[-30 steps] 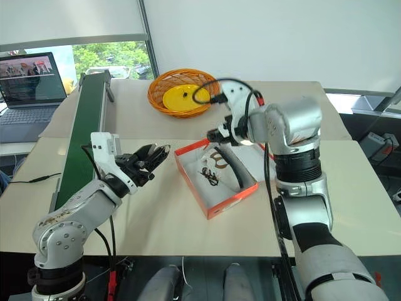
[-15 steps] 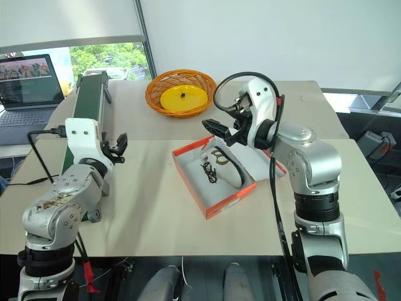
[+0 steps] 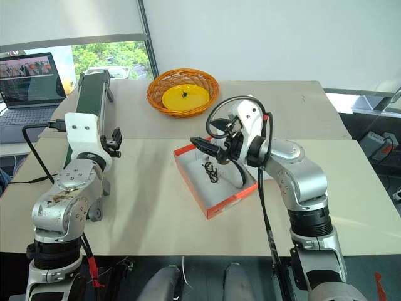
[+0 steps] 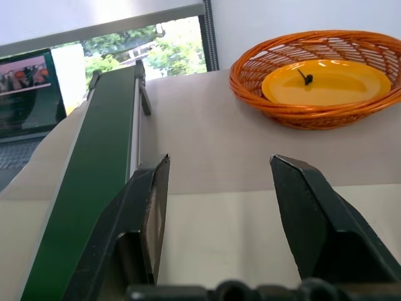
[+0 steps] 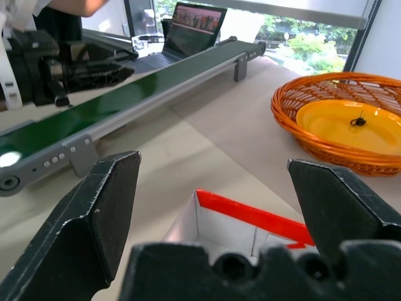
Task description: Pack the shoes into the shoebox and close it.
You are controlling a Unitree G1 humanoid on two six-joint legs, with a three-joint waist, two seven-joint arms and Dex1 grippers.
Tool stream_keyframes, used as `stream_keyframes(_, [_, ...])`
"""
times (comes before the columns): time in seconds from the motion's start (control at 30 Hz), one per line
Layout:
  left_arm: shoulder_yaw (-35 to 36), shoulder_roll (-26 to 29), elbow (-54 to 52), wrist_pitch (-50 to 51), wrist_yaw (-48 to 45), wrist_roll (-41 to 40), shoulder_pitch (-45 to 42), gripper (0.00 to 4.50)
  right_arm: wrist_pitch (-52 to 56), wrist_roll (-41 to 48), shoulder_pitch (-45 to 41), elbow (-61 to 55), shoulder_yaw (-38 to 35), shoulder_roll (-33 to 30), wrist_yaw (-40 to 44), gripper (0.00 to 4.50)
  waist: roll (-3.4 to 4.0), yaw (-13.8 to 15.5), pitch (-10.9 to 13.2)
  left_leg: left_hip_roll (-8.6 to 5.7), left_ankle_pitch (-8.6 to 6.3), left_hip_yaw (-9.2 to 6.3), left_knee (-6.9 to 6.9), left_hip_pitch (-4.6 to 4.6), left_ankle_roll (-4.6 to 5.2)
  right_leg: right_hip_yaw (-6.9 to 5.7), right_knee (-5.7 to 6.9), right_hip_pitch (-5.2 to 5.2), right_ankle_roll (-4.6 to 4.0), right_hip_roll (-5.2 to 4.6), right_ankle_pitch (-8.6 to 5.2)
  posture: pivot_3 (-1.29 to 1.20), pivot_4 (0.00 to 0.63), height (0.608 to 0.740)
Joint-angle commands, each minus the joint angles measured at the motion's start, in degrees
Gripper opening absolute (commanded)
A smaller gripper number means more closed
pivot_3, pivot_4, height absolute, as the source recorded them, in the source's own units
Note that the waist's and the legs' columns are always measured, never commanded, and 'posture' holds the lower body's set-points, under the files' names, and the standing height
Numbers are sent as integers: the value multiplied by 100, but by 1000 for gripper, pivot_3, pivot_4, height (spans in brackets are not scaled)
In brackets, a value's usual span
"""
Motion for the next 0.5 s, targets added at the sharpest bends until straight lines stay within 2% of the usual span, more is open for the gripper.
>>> stream_keyframes(0.03, [192, 149, -96, -140, -1, 381, -37, 4391, -230, -9, -16, -165, -26, 5, -19, 4500, 0, 1, 0, 0, 0, 0, 0, 0, 0, 0, 0, 0, 0, 0, 0, 0, 150, 740])
stream_keyframes(0.23, [547, 22, -64, 50, 266, 787, -3, 4391, -126, 150, 29, -249, -29, -78, 246, 4500, 0, 15, 0, 0, 0, 1, 0, 1, 0, 1, 0, 1, 0, 0, 0, 0, 150, 740])
stream_keyframes(0.5, [1205, -332, 31, 104, 151, 671, 61, 4391, -124, 199, 69, -302, 123, 0, 300, 4500, -1, 12, -1, 0, 0, 1, 1, 2, 0, 1, 2, 1, 0, 0, 1, 0, 150, 740])
